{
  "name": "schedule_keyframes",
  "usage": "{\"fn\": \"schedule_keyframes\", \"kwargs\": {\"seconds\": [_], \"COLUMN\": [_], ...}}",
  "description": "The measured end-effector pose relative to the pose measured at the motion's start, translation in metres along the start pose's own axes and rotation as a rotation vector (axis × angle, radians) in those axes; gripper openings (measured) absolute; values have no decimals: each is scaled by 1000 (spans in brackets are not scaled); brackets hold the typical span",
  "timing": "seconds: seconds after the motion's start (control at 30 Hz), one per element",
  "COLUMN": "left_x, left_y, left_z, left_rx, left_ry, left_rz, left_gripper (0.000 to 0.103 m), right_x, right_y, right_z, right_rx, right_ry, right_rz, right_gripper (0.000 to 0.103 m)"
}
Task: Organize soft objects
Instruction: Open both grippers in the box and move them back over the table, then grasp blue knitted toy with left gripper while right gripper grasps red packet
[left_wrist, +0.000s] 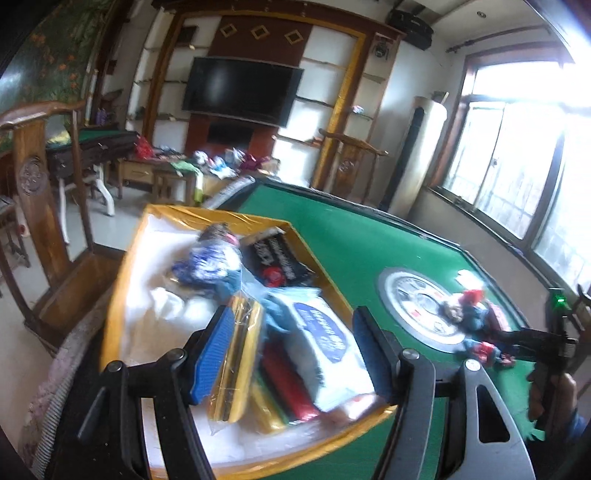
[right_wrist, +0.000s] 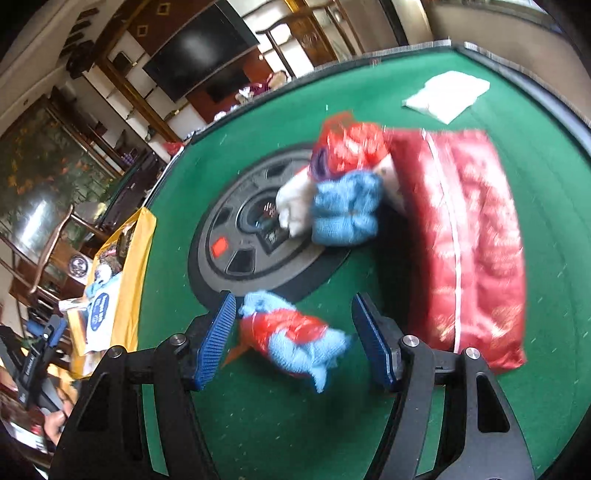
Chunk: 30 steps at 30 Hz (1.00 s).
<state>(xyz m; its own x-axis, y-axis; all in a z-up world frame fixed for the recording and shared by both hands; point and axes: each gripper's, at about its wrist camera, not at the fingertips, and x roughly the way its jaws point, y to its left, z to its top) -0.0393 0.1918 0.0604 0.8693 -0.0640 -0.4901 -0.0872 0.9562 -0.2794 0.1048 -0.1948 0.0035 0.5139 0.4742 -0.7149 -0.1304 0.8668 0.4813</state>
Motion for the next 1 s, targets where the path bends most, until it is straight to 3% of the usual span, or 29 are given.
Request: {"fn": "schedule_keyframes", "kwargs": {"seconds": [0.17, 0.2, 0.3, 0.33, 0.47, 0.73, 1.0], "left_x": [0, 1, 3, 4, 3, -2, -10], "left_y": [-8, -10, -9, -9, -5, 19, 6], "left_z": [1, 1, 0, 0, 2, 15, 29], "left_rx": [7, 15, 2, -3, -26, -162, -148], "left_ry": [48, 55, 83, 94, 109, 140, 106], "left_rz": [-38, -27, -28, -31, -28, -83, -88], "left_gripper": [71, 71, 79, 79, 80, 80, 80], "right_x": [12, 13, 15, 14, 3, -19, -43], "right_y": [28, 36, 46, 47, 44, 29, 16], "right_z": [-18, -22, -28, -28, -26, -21, -11], "right_rx": [-55, -76, -83, -76, -96, -56, -27], "right_ry": [93, 107, 165, 163, 91, 3, -99], "right_rz": [129, 153, 354, 379, 295, 307, 270], "right_gripper": [67, 72, 73, 73, 73, 73, 73]}}
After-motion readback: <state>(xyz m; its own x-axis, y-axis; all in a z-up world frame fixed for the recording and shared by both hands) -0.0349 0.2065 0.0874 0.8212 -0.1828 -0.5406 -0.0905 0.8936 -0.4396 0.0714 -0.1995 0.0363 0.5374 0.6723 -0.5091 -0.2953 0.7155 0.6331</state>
